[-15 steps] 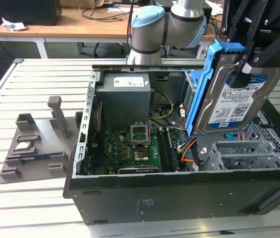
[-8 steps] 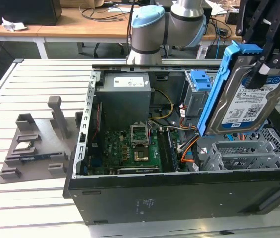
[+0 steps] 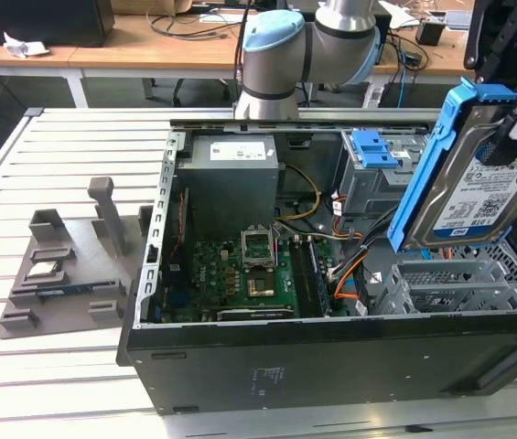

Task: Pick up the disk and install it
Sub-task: 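Pick up the disk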

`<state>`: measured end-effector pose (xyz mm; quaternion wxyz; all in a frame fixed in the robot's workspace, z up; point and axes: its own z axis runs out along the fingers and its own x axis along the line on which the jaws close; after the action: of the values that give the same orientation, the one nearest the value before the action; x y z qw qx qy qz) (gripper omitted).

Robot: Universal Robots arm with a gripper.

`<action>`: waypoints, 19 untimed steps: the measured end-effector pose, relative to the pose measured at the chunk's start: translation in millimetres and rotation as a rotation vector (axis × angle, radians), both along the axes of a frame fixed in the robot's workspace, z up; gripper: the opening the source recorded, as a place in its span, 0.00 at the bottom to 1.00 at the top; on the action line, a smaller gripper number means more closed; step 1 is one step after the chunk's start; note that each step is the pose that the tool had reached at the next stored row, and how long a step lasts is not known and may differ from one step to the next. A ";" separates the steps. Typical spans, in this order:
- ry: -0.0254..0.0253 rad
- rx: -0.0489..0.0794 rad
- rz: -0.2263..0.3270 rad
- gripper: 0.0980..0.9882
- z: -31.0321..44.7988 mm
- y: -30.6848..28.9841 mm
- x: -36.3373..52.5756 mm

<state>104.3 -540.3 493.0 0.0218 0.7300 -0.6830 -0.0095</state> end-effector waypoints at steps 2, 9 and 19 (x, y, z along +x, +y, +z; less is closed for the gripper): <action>0.0002 0.000 0.000 0.30 -0.4 0.0 4.7; 0.0013 -0.001 -0.015 0.30 -7.1 0.0 20.5; 0.0054 -0.001 -0.090 0.30 -28.2 0.0 26.3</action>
<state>130.6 -540.4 464.8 0.0235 0.6986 -0.7150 -0.0121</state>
